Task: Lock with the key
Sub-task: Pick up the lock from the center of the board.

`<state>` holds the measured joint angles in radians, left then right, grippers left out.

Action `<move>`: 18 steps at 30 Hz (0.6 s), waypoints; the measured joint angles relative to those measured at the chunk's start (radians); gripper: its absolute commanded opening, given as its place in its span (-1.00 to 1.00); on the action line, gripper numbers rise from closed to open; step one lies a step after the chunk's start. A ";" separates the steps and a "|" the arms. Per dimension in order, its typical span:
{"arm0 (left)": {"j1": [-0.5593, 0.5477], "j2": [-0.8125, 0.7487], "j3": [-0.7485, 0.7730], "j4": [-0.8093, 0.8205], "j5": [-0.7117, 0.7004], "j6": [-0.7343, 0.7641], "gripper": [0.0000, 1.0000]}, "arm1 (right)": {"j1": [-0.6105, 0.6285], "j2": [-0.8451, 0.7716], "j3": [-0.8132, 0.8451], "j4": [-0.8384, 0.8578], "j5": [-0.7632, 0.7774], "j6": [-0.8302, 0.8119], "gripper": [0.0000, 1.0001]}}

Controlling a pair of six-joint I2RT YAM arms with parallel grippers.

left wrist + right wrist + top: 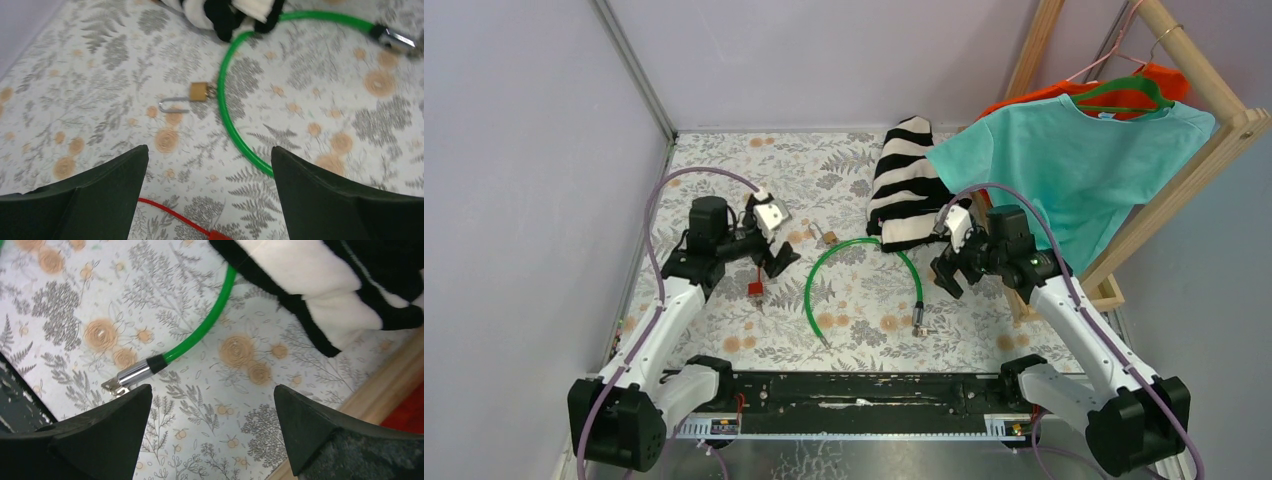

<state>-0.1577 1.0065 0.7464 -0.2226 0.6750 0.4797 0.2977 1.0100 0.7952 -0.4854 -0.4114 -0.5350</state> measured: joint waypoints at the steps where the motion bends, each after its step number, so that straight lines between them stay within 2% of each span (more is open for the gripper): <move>1: -0.008 0.003 0.000 -0.034 0.009 0.042 1.00 | 0.010 0.001 -0.010 -0.008 -0.005 -0.012 0.99; 7: -0.075 0.033 0.000 -0.207 0.049 0.251 1.00 | 0.074 0.029 -0.053 -0.051 -0.035 -0.109 0.99; 13: -0.146 0.047 -0.007 -0.249 0.053 0.322 1.00 | 0.179 0.092 -0.120 -0.076 -0.049 -0.247 1.00; 18: -0.156 0.061 -0.023 -0.246 0.061 0.323 1.00 | 0.240 0.171 -0.146 -0.078 -0.061 -0.375 0.97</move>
<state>-0.3138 1.0672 0.7231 -0.4686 0.7364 0.8032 0.5373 1.1805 0.6491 -0.5636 -0.4725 -0.9104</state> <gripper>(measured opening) 0.997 0.995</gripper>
